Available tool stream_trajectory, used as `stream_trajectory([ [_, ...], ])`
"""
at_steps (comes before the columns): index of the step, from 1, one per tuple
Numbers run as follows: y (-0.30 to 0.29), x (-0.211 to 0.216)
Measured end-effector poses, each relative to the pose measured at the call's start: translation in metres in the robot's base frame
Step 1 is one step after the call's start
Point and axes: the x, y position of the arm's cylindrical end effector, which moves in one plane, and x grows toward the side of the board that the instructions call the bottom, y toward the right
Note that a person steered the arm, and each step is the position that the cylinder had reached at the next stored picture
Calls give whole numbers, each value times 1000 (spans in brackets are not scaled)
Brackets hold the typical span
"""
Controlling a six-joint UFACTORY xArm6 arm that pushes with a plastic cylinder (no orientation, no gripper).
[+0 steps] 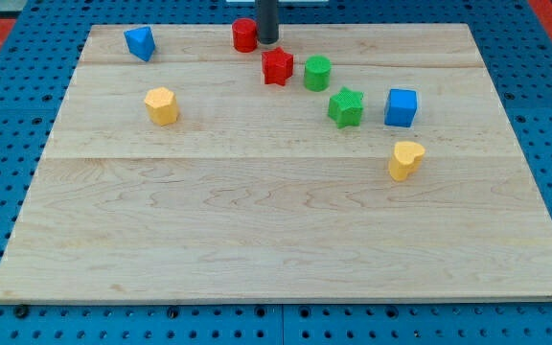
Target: Move the red star to the top right
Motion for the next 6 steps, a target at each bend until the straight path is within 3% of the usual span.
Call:
stream_trajectory([
  [1, -40, -1],
  [2, -55, 35],
  [3, -25, 82],
  [5, 11, -7],
  [6, -31, -3],
])
